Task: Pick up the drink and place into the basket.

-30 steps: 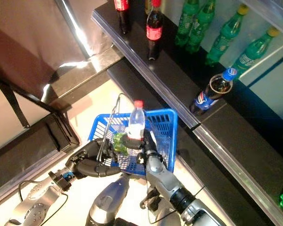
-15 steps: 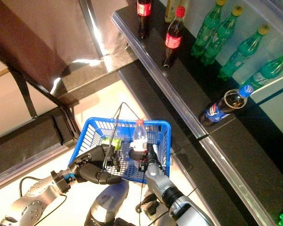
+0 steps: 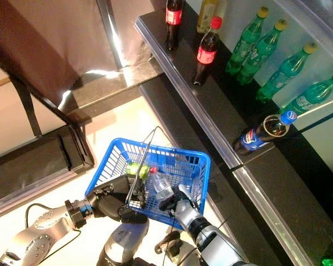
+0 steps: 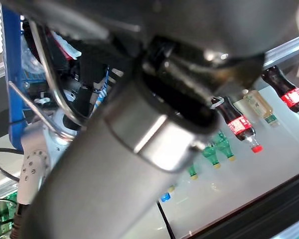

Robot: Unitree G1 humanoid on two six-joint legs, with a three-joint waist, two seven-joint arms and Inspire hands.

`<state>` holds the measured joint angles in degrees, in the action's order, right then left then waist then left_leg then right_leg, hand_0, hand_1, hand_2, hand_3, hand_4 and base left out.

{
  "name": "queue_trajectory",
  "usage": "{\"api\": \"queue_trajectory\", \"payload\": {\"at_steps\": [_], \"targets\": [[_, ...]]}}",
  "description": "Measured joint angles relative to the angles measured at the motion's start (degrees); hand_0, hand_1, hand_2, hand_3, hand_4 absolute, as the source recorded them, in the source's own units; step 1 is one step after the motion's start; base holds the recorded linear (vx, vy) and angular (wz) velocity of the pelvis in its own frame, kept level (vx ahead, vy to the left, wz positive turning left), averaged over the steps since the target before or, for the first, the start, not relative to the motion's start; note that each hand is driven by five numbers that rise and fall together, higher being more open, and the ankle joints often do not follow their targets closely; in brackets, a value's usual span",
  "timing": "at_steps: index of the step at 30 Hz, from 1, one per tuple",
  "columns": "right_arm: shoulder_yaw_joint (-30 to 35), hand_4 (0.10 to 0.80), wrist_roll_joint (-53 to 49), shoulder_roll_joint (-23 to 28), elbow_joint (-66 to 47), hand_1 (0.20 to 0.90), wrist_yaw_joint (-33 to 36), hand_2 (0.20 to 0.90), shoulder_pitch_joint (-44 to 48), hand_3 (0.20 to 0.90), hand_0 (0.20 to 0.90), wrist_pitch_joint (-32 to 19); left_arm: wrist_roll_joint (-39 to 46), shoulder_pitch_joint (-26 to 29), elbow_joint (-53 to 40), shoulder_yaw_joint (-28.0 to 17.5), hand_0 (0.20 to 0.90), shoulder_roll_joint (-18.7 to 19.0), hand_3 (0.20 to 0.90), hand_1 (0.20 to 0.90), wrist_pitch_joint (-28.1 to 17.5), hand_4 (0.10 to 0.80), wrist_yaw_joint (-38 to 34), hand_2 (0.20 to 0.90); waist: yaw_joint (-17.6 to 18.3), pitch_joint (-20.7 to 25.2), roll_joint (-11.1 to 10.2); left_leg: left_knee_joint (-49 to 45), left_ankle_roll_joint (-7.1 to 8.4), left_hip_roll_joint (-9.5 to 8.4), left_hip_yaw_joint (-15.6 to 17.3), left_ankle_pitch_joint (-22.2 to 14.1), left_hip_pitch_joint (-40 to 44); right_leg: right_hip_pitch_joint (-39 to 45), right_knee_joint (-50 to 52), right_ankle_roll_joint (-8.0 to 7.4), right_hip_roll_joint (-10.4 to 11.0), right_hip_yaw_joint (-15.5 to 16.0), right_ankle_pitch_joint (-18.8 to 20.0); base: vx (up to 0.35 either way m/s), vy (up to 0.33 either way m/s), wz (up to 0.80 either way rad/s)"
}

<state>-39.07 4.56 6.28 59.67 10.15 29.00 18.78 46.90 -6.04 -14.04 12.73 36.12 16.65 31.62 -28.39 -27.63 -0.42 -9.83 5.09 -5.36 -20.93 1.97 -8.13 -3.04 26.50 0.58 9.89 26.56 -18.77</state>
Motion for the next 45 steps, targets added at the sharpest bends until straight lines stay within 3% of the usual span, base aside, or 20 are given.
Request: {"api": "queue_trajectory", "payload": {"at_steps": [9, 10, 11, 13, 24, 33, 36, 38, 41, 45], "targets": [[0.8, 0.100, 1.9, -0.1, 0.3, 0.300, -1.3, 0.300, 0.0, 0.200, 0.300, 0.6, -1.2, 0.0, 0.0, 0.0, 0.300, -1.1, 0.200, 0.300, 0.2, 0.100, 0.0, 0.300, -1.2, 0.0, 0.0, 0.0, 0.01, -0.09, -0.6, 0.0, 0.1, 0.8, -0.4, -0.06, 0.0, 1.0, 0.0, 0.034, -0.005, 0.05], [1.0, 0.237, 1.6, -0.1, 0.4, 0.418, -1.3, 0.418, 0.0, 0.337, 0.418, 0.6, -1.2, 0.0, 0.0, 0.0, 0.300, -1.1, 0.200, 0.300, 0.3, 0.100, 0.0, 0.300, -1.2, 0.1, -0.1, 0.0, 0.01, -0.08, -0.7, 0.0, 0.2, 1.0, -0.5, -0.07, 0.0, 1.1, 0.0, 0.039, 0.018, 0.08], [1.2, 0.278, 1.5, -0.1, 0.5, 0.453, -1.3, 0.453, 0.0, 0.378, 0.453, 0.5, -1.2, 0.0, 0.0, 0.0, 0.300, -1.1, 0.200, 0.300, 0.4, 0.100, -0.1, 0.300, -1.2, 0.1, -0.1, 0.0, 0.01, -0.08, -0.7, 0.0, 0.3, 1.1, -0.5, -0.08, 0.0, 1.1, 0.0, 0.042, 0.030, 0.03], [1.8, 0.800, 0.9, -0.1, 0.6, 0.900, -1.2, 0.900, -0.3, 0.900, 0.900, -0.2, -1.2, -0.1, 0.0, 0.0, 0.300, -1.3, 0.200, 0.300, 0.6, 0.100, -0.5, 0.300, -1.2, 0.1, -0.1, 0.0, -0.02, -0.10, -0.7, 0.0, 0.8, 1.5, -0.7, -0.12, 0.1, 1.1, 0.0, 0.035, 0.035, -0.01], [3.9, 0.800, -7.6, 0.6, -1.4, 0.900, 1.3, 0.900, -3.7, 0.900, 0.900, -6.3, -1.2, -0.4, 0.0, 0.0, 0.300, -0.1, 0.200, 0.300, 1.0, 0.100, -1.0, 0.300, -1.1, 0.5, -0.8, -0.2, -0.15, 0.01, -0.7, -0.1, 1.1, 2.1, -0.9, -0.31, 0.0, 1.1, 0.1, 0.047, -0.009, 0.00], [6.1, 0.800, -11.3, 6.6, -32.4, 0.900, 8.8, 0.900, -18.4, 0.900, 0.900, -0.3, -1.2, -1.9, -0.7, -0.7, 0.300, 0.1, 0.200, 0.300, 0.4, 0.100, 0.6, 0.300, 0.8, 0.6, -1.4, -1.3, -0.85, 0.78, 0.4, -0.6, 1.1, 3.8, -5.0, -0.63, -1.8, 0.4, 2.7, -0.007, -0.009, -0.05], [10.6, 0.800, -12.8, 8.3, -49.5, 0.900, 9.2, 0.900, -23.9, 0.900, 0.900, -1.7, -1.2, -7.3, -0.5, -7.1, 0.300, -2.1, 0.200, 0.300, 0.1, 0.100, -0.2, 0.300, 4.4, 1.4, -3.6, -1.4, -1.21, 0.94, 1.9, -0.9, 1.1, 3.7, -6.0, -0.99, -2.3, -1.3, 3.6, 0.014, -0.014, -0.22], [11.1, 0.800, -14.0, 9.4, -55.9, 0.900, 8.7, 0.900, -25.4, 0.900, 0.900, -2.7, -1.2, -8.1, -0.2, -8.0, 0.300, -2.6, 0.200, 0.300, -0.7, 0.100, -1.1, 0.300, 5.4, 1.6, -4.2, -1.4, -1.38, 1.22, 2.6, -1.0, 1.2, 3.7, -6.5, -0.94, -2.6, -1.9, 4.1, 0.012, -0.015, -0.19], [14.3, 0.800, -20.1, 12.7, -69.0, 0.900, 4.2, 0.900, -29.6, 0.900, 0.900, -4.6, -1.7, -11.1, 1.4, -9.0, 0.300, -4.0, 0.200, 0.300, -5.9, 0.100, -1.1, 0.300, 6.7, 2.0, -5.1, -1.4, -1.77, 1.66, 3.8, -1.2, 1.1, 3.8, -8.1, -1.22, -3.0, -3.0, 5.2, 0.015, -0.011, -0.19], [21.2, 0.800, -24.7, 18.1, -79.4, 0.900, -2.5, 0.900, -35.4, 0.900, 0.900, -8.7, -2.9, -14.7, 5.6, -10.7, 0.300, -4.0, 0.200, 0.300, -9.8, 0.100, -1.0, 0.300, 8.5, 2.9, -6.5, -1.2, -2.45, 2.28, 6.5, -1.6, 1.7, 4.4, -10.1, -1.64, -3.5, -5.0, 6.7, 0.006, 0.042, -0.26]]}}
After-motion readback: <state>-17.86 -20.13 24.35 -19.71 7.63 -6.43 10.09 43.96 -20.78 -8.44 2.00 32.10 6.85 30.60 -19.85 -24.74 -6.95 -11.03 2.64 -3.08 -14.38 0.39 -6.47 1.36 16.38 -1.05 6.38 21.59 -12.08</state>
